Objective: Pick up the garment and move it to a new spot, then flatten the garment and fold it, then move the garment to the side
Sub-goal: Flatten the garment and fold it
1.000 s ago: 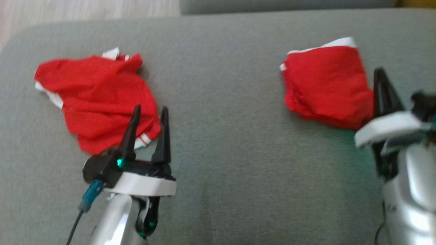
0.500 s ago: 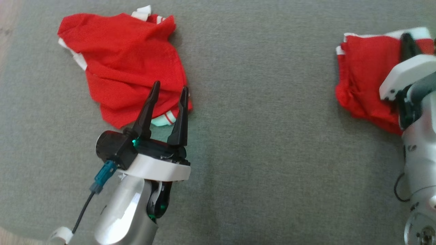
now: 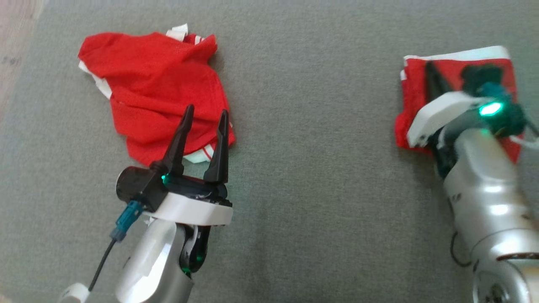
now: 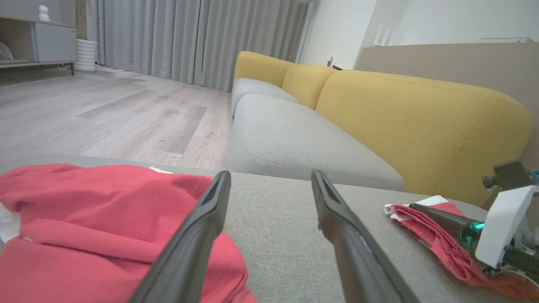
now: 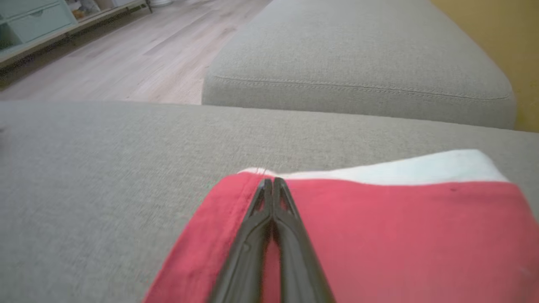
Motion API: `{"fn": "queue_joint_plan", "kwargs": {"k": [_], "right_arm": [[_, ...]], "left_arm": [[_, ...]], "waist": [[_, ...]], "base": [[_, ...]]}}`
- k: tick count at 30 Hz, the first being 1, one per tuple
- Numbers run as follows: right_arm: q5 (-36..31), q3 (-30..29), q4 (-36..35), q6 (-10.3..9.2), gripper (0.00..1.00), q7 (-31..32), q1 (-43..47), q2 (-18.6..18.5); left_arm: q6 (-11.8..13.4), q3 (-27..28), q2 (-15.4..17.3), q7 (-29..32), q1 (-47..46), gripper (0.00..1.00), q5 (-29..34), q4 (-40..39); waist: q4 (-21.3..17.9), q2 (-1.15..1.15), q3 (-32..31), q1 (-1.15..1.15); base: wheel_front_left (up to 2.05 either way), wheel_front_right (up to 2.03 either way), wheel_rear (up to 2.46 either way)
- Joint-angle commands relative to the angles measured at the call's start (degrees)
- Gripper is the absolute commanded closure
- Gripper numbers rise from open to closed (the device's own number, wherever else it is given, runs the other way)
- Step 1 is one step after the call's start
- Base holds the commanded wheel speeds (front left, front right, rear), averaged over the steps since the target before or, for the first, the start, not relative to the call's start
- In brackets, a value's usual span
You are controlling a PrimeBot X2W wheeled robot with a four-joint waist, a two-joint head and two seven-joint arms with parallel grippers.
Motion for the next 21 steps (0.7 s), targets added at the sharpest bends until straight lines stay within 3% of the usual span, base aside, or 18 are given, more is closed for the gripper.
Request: {"fn": "queue_joint_plan", "kwargs": {"k": [1,10,21], "right_arm": [[0.52,2.81,-0.04,-0.05,1.00,-0.56,0.67,1.32],[3.94,11.20,5.88,-0.05,1.00,0.42,3.39,1.70],[11.60,15.29,-2.31,-0.05,1.00,-2.99,7.31,-0.46]], "left_arm": [[0.17,2.10,0.46,-0.30,-0.09,0.00,0.39,-1.56],[0.03,2.78,0.46,-0.30,1.28,0.00,0.94,-1.11],[-0.30,4.76,0.46,-0.30,4.94,0.00,1.70,-1.52]], "waist": [[-0.75,0.00,-0.81,0.00],[-2.31,0.00,-3.44,0.00],[-5.75,0.00,-9.89,0.00]], "base": [[0.00,0.00,0.00],[0.00,0.00,0.00],[0.00,0.00,0.00]]}}
